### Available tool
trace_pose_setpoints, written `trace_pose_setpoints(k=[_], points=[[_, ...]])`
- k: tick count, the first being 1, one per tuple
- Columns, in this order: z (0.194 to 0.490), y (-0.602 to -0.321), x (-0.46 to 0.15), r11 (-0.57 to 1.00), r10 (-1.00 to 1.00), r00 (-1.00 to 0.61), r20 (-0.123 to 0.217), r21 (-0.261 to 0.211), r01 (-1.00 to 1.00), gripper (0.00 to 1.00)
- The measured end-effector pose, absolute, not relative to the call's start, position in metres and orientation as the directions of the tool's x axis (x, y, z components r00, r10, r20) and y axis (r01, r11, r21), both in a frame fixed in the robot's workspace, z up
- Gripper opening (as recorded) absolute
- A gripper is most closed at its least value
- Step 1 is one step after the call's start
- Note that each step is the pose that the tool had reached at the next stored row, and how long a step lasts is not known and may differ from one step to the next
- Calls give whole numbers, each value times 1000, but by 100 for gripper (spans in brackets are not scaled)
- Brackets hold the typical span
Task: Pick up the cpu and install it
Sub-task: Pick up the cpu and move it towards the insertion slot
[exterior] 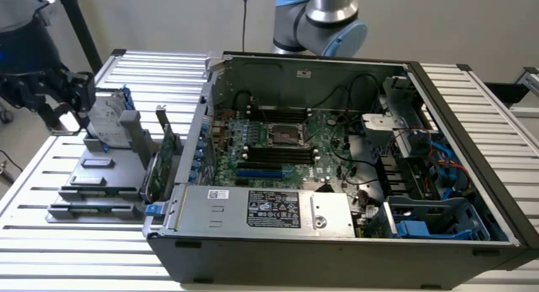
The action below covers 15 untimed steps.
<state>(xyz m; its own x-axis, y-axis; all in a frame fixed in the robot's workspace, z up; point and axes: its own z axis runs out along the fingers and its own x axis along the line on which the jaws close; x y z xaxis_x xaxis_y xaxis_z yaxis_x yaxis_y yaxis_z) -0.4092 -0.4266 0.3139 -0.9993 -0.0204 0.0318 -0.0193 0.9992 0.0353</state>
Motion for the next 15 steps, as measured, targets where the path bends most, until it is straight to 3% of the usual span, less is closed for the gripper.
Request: trace_pose_setpoints(k=[15], points=[[370, -427, -353, 998, -41, -998, 47, 39, -39, 54]])
